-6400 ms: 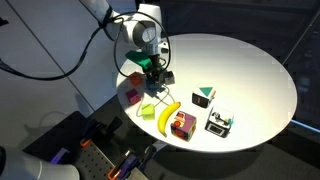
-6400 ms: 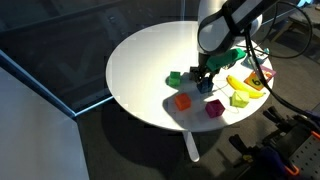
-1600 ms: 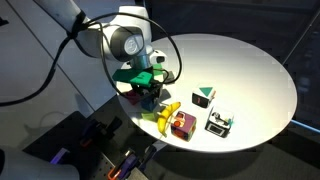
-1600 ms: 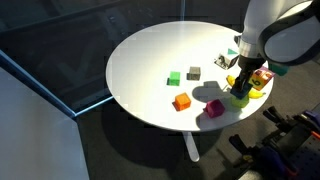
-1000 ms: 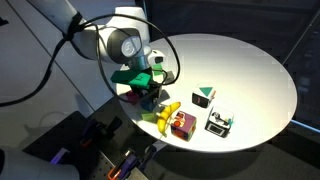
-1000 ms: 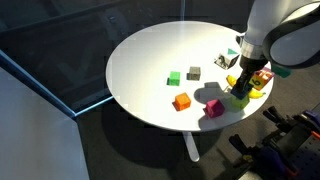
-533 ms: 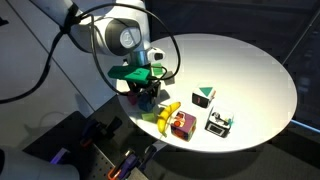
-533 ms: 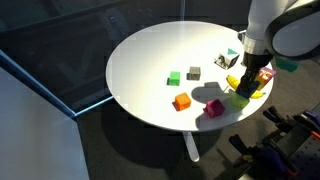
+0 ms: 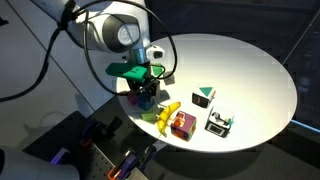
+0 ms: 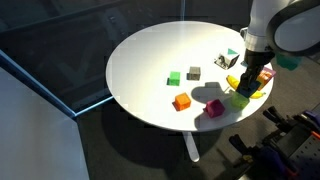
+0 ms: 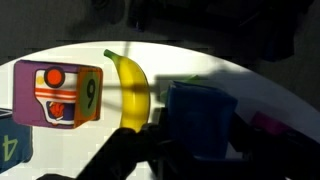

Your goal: Put the blue block on the light green block

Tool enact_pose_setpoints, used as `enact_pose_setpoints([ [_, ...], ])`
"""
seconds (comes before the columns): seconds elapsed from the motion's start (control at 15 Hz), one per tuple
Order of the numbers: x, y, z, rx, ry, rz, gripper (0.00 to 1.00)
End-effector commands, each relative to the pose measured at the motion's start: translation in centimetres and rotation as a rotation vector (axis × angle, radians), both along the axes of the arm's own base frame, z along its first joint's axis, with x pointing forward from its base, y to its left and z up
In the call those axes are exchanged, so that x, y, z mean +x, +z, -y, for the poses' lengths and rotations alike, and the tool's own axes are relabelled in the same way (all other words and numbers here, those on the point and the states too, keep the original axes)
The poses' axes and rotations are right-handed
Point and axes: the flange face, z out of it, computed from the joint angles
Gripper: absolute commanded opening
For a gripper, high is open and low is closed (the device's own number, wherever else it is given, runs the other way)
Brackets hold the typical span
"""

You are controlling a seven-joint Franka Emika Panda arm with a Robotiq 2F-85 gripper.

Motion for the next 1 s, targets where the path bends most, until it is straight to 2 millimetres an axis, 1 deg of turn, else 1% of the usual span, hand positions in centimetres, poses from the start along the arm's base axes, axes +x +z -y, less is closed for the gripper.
enact_pose_setpoints([
  [0.0,-0.11,0.31,-0.41,0.019,-0.125,0.014,0.31],
  [0.2,0.0,0.33,-0.54,0.025,-0.205,0.035,0.31],
  [0.6,0.11,0.4,-0.55,0.002,-0.278,0.077,0.31],
  [0.93,-0.07,-0.06,-0.66,-0.013,-0.364,0.08,0.31],
])
